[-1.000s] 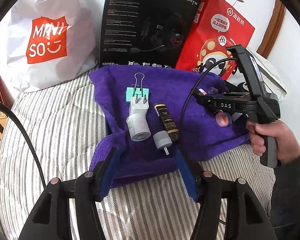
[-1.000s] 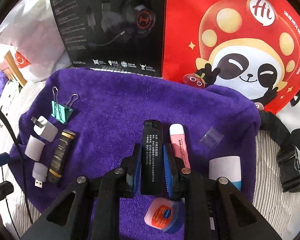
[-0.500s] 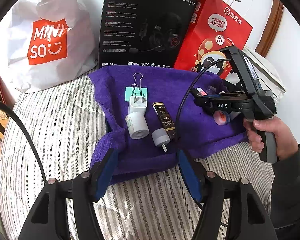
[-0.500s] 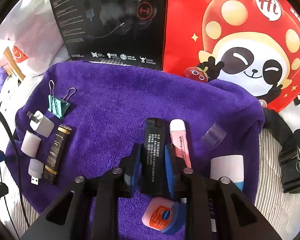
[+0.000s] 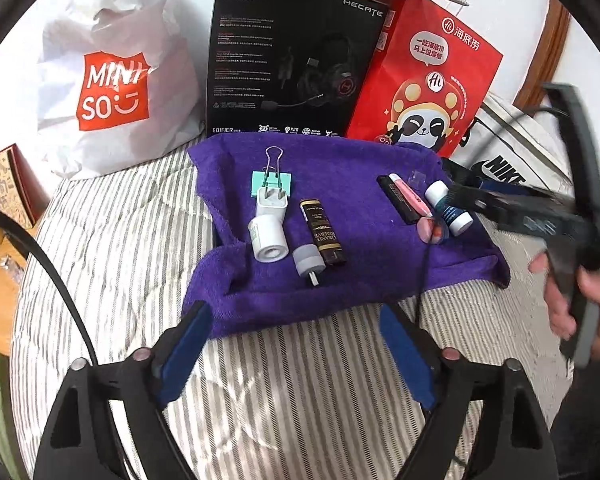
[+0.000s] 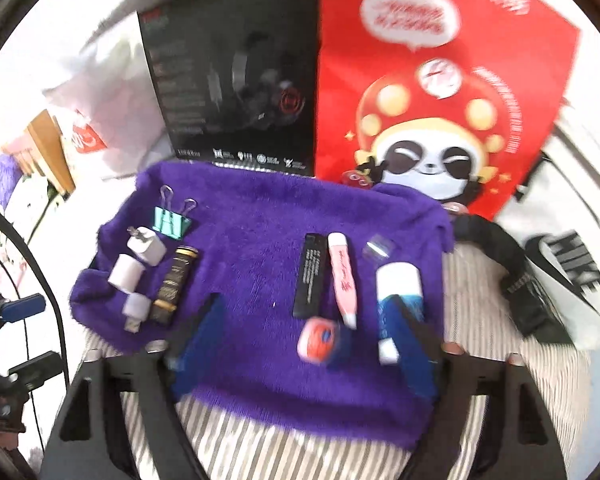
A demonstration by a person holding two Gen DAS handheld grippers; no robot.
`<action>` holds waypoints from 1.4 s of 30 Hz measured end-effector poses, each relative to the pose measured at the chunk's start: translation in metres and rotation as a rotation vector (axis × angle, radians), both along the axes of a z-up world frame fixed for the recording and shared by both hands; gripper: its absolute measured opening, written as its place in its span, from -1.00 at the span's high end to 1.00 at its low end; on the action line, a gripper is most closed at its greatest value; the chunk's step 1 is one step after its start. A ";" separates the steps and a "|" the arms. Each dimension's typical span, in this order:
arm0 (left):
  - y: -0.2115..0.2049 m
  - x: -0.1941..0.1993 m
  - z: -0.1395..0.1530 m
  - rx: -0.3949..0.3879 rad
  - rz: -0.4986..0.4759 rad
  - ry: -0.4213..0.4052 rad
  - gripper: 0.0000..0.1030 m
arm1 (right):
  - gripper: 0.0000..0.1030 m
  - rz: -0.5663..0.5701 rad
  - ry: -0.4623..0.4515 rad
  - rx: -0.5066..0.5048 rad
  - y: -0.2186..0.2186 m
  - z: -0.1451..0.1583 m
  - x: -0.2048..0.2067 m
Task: Organize rigid objects
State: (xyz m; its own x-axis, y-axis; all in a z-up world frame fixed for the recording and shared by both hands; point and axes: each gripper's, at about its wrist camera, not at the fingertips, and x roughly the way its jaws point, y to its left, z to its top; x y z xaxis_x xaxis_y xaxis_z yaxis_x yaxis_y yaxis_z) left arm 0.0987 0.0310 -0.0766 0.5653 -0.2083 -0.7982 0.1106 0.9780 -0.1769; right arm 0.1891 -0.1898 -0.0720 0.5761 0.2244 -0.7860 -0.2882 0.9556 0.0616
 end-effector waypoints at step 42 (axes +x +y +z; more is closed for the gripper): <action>-0.042 -0.069 0.052 0.128 0.098 -0.094 -0.97 | -1.00 -0.205 -0.005 0.013 -0.040 0.026 -0.153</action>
